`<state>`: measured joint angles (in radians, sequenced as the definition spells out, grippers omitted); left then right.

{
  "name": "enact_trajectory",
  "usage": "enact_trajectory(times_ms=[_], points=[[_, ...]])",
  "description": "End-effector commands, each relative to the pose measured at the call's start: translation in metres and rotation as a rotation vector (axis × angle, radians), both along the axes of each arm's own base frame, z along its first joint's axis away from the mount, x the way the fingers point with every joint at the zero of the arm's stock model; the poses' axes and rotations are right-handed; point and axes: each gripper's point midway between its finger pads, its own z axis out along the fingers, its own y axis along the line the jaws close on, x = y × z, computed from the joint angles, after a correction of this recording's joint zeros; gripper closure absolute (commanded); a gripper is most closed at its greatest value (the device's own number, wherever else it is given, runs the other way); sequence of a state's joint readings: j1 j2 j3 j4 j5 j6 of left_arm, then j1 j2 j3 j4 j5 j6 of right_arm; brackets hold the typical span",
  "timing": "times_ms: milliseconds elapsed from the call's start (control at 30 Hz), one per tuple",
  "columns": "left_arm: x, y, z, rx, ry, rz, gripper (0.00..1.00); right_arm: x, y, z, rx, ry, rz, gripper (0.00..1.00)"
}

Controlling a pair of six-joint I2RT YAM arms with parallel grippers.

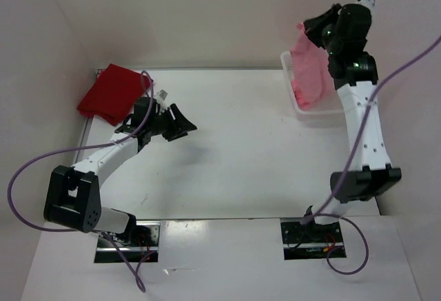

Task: Fold and stack the t-shirts
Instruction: Grab crumpled tshirt from bin with the right arm

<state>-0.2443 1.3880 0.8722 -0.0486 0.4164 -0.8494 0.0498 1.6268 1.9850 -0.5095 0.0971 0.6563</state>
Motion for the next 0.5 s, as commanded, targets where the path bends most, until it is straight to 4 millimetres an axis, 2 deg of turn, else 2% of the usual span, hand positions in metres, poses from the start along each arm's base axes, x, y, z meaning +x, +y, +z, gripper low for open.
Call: enact_trajectory(times_ms=[0,33,67,100,133,167,200,233,300,333,367,433,467], points=[[0.024,0.012,0.021,-0.058,-0.026,0.061,0.36,-0.095,0.084,0.139,0.052,-0.353,0.429,1.0],[0.028,0.026,0.017,-0.062,-0.01,0.103,0.35,-0.117,0.1,0.163,0.062,-0.424,0.513,1.0],[0.031,0.033,0.016,-0.071,-0.003,0.132,0.35,-0.143,0.121,0.179,0.062,-0.464,0.64,1.0],[0.032,0.038,0.015,-0.093,0.011,0.152,0.35,-0.181,0.14,0.212,0.081,-0.549,0.744,1.0],[0.034,0.045,0.015,-0.093,0.01,0.171,0.35,-0.206,0.148,0.232,0.088,-0.625,0.818,1.0],[0.038,0.058,0.013,-0.103,0.016,0.211,0.35,-0.237,0.161,0.242,0.083,-0.671,0.96,1.0],[0.04,0.062,0.013,-0.103,0.016,0.224,0.35,-0.26,0.164,0.257,0.088,-0.731,1.027,1.0],[0.041,0.066,0.013,-0.103,0.015,0.234,0.35,-0.276,0.167,0.266,0.127,-0.749,1.088,1.0],[0.044,0.079,0.016,-0.099,0.008,0.272,0.35,-0.302,0.165,0.281,0.094,-0.821,1.131,1.0],[0.044,0.083,0.021,-0.101,-0.008,0.282,0.33,-0.304,0.166,0.28,0.1,-0.813,1.143,1.0],[0.046,0.092,0.025,-0.102,-0.018,0.305,0.33,-0.295,0.169,0.272,0.109,-0.791,1.157,1.0],[0.044,0.102,0.029,-0.109,-0.024,0.335,0.33,-0.293,0.177,0.261,0.151,-0.751,1.211,1.0],[0.045,0.107,0.029,-0.109,-0.024,0.347,0.33,-0.266,0.184,0.241,0.178,-0.678,1.206,1.0]])
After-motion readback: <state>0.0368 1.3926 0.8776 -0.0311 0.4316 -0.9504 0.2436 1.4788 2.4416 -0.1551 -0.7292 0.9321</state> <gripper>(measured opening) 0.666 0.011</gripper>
